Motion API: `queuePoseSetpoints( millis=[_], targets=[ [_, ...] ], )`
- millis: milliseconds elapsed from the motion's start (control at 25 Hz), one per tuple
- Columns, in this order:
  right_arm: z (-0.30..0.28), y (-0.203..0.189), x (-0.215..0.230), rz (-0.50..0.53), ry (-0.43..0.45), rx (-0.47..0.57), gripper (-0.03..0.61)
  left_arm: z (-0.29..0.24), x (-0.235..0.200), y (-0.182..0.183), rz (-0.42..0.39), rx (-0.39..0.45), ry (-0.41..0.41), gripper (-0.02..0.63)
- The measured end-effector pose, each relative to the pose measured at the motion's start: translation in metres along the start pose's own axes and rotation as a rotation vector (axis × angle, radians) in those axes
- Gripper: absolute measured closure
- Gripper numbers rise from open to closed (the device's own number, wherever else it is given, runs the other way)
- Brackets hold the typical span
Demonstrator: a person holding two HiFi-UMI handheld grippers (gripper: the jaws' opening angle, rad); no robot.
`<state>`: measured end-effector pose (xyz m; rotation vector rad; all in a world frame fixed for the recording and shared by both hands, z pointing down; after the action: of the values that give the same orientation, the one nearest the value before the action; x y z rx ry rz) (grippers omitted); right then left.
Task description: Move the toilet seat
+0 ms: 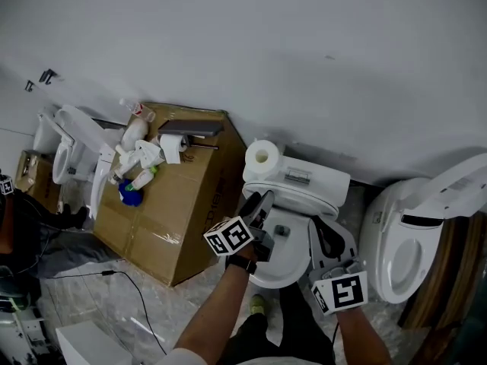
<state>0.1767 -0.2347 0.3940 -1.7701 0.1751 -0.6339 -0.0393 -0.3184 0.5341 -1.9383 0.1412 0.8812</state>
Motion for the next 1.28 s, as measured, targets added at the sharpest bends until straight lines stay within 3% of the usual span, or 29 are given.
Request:
queuePoseSetpoints(
  millis=[240,480,680,960,1280],
  targets=[
    [0.02,0.009,-0.021,-0.011,-0.028,0.018,0.561,0.042,0.048,0.023,-0.146,-0.021,-0.129,0.378],
    [0.047,0.017,-0.056,-0.023,-0.064,0.039,0.561,0.094,0.09,0.047,-0.287,-0.014,-0.189,0.519],
    [0.077,0.03,-0.093,0.002,-0.074,0.062,0.561,0.145,0.127,0.061,-0.389,0.002,-0.223,0.586],
    [0.115,0.044,-0.152,0.044,-0.067,0.114,0.561,0.227,0.177,0.083,-0.579,0.061,-0.283,0.604],
    [0.164,0.057,-0.213,0.074,-0.081,0.148,0.561,0.312,0.233,0.091,-0.714,0.092,-0.373,0.603]
  ],
)
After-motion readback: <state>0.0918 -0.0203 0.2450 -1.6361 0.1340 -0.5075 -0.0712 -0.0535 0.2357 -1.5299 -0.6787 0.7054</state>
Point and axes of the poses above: the fingertips, and each gripper's own axes: z backward along the fingers, x to its right, y out of its top, the point moved 9 cm from there along z, backward along the fingers, and after that the axes turned 14 degrees about -z, right-handed, at the moved point
